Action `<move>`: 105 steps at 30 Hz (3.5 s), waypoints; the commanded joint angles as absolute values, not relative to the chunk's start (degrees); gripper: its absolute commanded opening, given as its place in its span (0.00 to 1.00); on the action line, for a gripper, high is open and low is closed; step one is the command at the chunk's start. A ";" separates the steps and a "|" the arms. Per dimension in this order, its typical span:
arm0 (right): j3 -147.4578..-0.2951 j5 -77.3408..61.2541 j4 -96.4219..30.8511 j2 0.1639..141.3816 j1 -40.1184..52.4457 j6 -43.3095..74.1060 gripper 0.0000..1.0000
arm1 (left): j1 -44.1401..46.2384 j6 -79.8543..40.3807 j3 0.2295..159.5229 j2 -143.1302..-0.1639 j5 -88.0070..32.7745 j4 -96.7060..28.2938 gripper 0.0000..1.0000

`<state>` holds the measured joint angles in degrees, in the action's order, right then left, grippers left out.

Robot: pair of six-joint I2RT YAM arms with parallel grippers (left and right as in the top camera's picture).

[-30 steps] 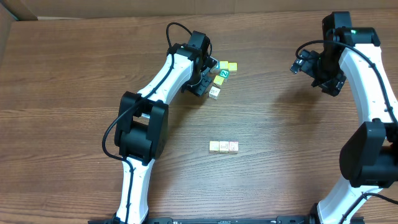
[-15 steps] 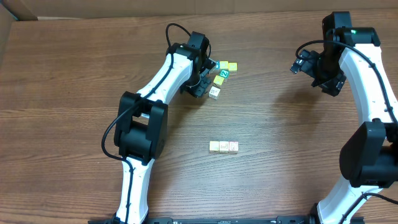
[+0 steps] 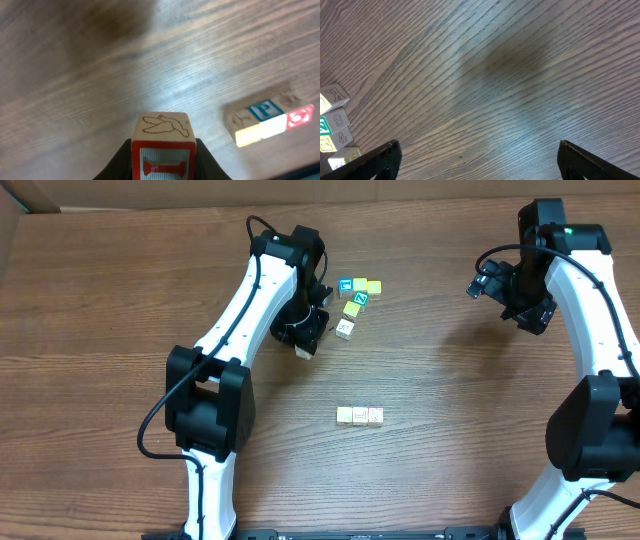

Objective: Flip 4 blocks

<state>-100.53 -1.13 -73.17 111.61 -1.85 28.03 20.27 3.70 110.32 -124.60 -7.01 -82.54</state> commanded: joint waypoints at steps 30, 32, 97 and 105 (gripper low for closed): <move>-100.71 -1.15 -73.10 110.32 -1.89 27.59 1.00 | 31.83 -24.03 94.91 -123.63 -2.35 -84.09 0.30; -100.71 -1.15 -73.10 110.32 -1.91 27.59 1.00 | 31.83 -23.97 94.91 -123.63 -2.59 -83.96 0.38; -100.71 -1.15 -73.10 110.32 -1.91 27.59 1.00 | 27.03 -32.93 60.10 -101.91 -10.59 -49.74 0.04; -100.71 -1.15 -73.10 110.32 -1.91 27.59 1.00 | 27.05 -32.77 60.10 -101.91 -11.68 -46.57 0.04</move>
